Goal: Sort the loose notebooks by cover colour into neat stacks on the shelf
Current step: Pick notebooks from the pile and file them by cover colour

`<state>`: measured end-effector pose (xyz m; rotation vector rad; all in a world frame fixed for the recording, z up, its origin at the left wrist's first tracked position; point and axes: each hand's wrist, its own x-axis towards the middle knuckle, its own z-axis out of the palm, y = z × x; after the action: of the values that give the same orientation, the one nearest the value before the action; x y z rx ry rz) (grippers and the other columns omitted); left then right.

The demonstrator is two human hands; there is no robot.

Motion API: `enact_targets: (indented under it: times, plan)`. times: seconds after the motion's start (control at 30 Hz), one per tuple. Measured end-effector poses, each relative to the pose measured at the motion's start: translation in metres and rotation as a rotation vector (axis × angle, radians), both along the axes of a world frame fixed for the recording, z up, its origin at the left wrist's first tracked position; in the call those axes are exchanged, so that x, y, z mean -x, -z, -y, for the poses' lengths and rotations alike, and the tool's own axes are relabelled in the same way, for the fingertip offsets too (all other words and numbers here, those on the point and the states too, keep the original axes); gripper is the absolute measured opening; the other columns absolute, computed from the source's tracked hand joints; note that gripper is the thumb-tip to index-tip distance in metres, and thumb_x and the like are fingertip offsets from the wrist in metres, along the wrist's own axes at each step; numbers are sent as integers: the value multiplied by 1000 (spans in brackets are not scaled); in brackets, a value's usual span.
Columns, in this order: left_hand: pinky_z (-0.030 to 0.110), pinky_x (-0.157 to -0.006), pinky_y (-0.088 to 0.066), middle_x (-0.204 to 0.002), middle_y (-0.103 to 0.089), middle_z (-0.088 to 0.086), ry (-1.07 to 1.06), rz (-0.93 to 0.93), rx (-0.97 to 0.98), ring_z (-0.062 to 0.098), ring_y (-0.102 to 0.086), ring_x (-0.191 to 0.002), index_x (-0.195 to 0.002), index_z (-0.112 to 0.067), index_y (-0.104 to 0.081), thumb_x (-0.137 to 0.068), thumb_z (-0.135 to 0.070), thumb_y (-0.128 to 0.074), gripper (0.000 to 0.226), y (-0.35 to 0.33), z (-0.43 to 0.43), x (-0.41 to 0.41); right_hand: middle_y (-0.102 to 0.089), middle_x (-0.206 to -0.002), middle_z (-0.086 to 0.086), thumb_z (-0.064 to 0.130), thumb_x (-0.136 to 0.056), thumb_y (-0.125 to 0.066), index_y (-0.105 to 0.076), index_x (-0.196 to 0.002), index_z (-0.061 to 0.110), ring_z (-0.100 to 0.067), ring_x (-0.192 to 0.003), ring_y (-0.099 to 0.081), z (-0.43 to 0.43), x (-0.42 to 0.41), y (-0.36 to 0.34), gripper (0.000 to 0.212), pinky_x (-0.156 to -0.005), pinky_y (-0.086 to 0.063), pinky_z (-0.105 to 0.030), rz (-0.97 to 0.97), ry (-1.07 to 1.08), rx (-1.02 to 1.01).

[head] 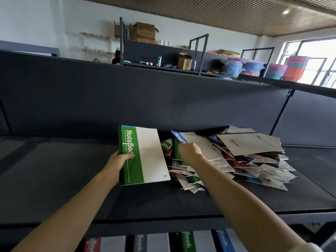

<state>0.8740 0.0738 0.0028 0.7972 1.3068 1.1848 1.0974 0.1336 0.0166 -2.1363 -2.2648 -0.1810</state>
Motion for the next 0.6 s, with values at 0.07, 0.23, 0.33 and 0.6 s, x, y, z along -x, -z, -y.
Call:
enact_targets:
  times: [0.07,0.23,0.33,0.6]
  plan:
    - [36,-65,-44,-91,-61,7,-12,46,-12,25,-59,-78,-119,-16,-53,-95,-12,-53,25,-2,0,-3,-55,-126,-13,0,-94,-39,-48,-127,-2,-27,-111,-59,5,3,-11,34,-86,-49,-32,40,-4,-53]
    - [37,-67,-47,-96,-63,10,-9,179,-54,24,-60,-78,-127,-13,-50,-98,-22,-48,30,-12,-5,-30,-56,-126,-20,9,-99,-34,-53,-124,-1,-34,-114,-54,47,61,-49,33,-82,-42,-34,-116,-112,36]
    - [36,-68,-47,-92,-62,12,-19,388,-32,23,-60,-79,-126,-7,-50,-98,-31,-44,37,-16,-14,-39,-55,-128,-18,9,-99,-36,-35,-138,-5,-32,-113,-57,69,106,-38,42,-82,-45,-35,3,-290,-36]
    - [44,-74,-46,-90,-58,8,-47,135,-11,24,-58,-78,-115,-11,-46,-93,-5,-51,23,3,-9,-1,-57,-121,-18,34,-96,-39,-54,-119,7,-35,-108,-56,16,53,-22,38,-85,-46,-35,-303,-9,45]
